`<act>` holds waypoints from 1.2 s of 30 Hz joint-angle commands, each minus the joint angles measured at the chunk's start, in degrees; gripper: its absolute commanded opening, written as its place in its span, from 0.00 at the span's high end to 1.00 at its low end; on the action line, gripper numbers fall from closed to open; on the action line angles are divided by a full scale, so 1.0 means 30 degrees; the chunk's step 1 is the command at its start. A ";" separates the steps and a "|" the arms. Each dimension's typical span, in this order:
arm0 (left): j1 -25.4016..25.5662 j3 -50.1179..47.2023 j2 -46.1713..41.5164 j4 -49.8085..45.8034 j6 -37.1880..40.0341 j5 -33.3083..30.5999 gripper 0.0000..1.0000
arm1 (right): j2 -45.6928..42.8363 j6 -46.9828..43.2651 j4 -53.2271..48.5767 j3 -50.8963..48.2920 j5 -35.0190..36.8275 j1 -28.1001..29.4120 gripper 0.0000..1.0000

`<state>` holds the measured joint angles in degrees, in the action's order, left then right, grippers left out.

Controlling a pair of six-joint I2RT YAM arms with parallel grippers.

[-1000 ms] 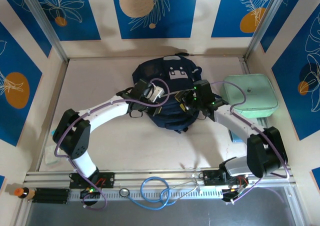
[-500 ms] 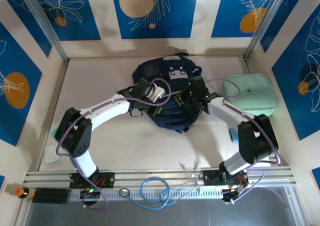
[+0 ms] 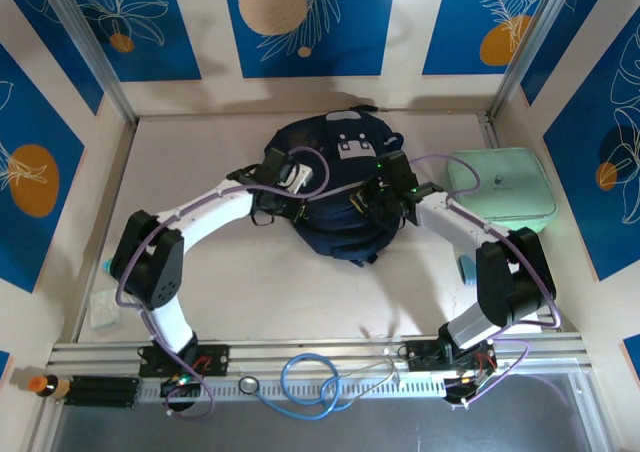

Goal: Pack the student bag

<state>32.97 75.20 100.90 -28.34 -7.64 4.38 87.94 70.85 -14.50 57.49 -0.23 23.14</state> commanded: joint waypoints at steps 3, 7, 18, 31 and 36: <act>-0.1256 0.2347 0.1816 -0.0381 -0.0907 -0.0584 1.00 | -0.0243 -0.1975 -0.0758 0.0568 -0.0785 -0.0225 0.94; -0.1449 0.4069 0.2886 -0.0992 -0.2402 -0.1404 0.85 | -0.1328 -0.3087 -0.1910 0.0367 0.0844 0.0014 0.66; -0.3015 0.0450 -0.1499 0.0347 -0.4070 -0.3316 0.31 | -0.5618 -0.3886 -0.8161 -0.2977 0.8620 -0.1762 0.35; -0.3259 -0.0687 -0.3321 0.2463 -0.3614 -0.0921 0.00 | -0.7820 -0.5584 -0.7353 -0.6665 0.7659 -0.8580 0.14; -0.3256 -0.0151 -0.2899 0.2166 -0.3721 -0.0631 0.00 | -0.8952 -0.6495 -0.5642 -0.7964 0.5757 -1.1692 0.10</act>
<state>23.64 73.12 92.31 -22.24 -19.05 0.36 62.59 53.87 -34.44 35.24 21.10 -8.54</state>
